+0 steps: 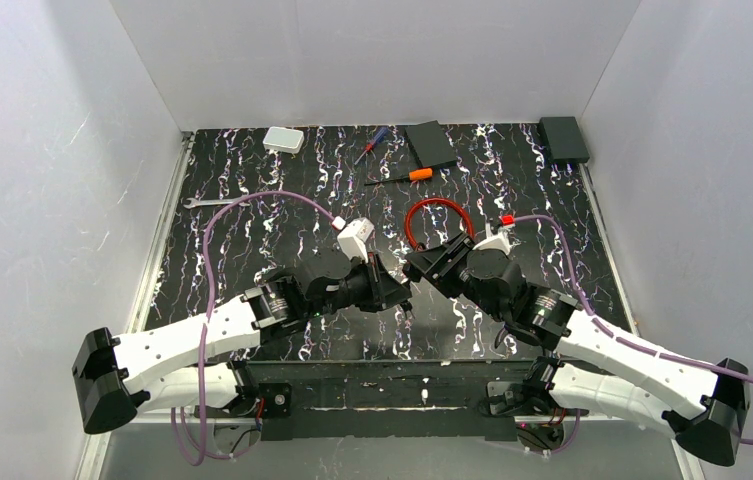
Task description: Unlock with the key
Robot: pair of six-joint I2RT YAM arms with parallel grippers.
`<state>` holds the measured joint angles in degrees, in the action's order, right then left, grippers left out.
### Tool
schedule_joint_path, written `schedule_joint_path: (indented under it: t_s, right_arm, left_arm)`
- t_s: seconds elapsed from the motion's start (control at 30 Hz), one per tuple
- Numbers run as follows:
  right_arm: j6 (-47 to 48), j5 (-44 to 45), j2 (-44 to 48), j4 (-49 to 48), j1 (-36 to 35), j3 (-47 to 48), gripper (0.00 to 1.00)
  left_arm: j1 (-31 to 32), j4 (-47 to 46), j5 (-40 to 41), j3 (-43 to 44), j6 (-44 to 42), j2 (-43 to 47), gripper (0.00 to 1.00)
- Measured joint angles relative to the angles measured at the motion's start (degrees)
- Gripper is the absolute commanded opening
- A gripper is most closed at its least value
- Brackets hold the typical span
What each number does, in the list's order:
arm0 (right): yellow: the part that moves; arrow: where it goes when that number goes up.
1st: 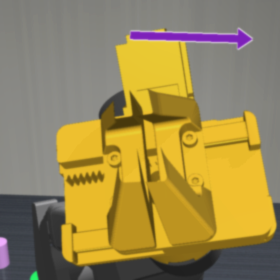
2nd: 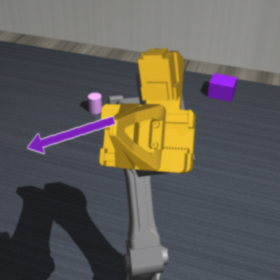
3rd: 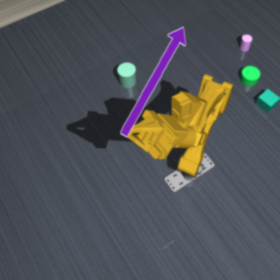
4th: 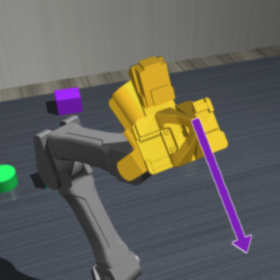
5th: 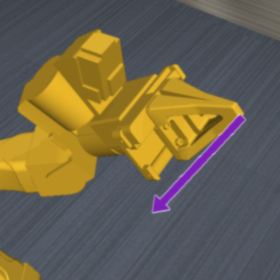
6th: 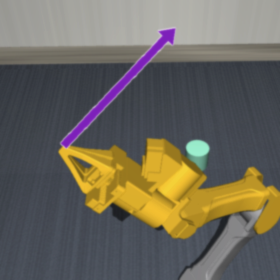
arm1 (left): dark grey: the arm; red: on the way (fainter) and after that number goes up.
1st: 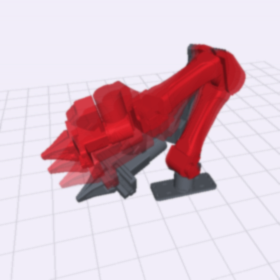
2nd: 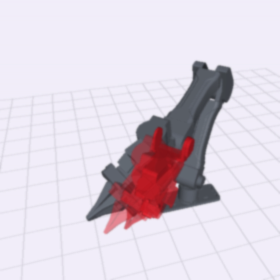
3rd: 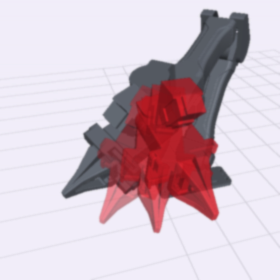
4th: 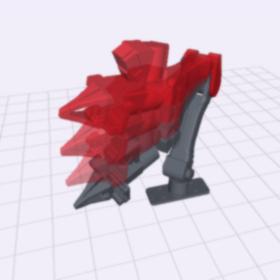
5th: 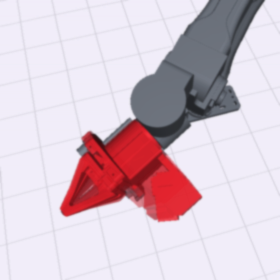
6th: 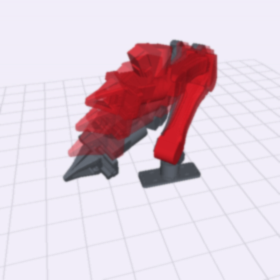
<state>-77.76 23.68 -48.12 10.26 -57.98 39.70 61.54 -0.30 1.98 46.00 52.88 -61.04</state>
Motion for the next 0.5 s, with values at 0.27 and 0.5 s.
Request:
schedule_joint_path:
  t_s: [0.27, 0.5]
  right_arm:
    - [0.2, 0.33, -0.74, 0.0, 0.15, 0.02, 0.01]
    - [1.55, 1.4, -0.55, -1.55, 0.26, -0.24, 0.01]
  left_arm:
    - [-0.31, 0.13, 0.31, 0.0, -0.13, -0.59, 0.0]
    - [-1.7, -4.15, -0.59, -2.56, 3.32, 0.07, 0.0]
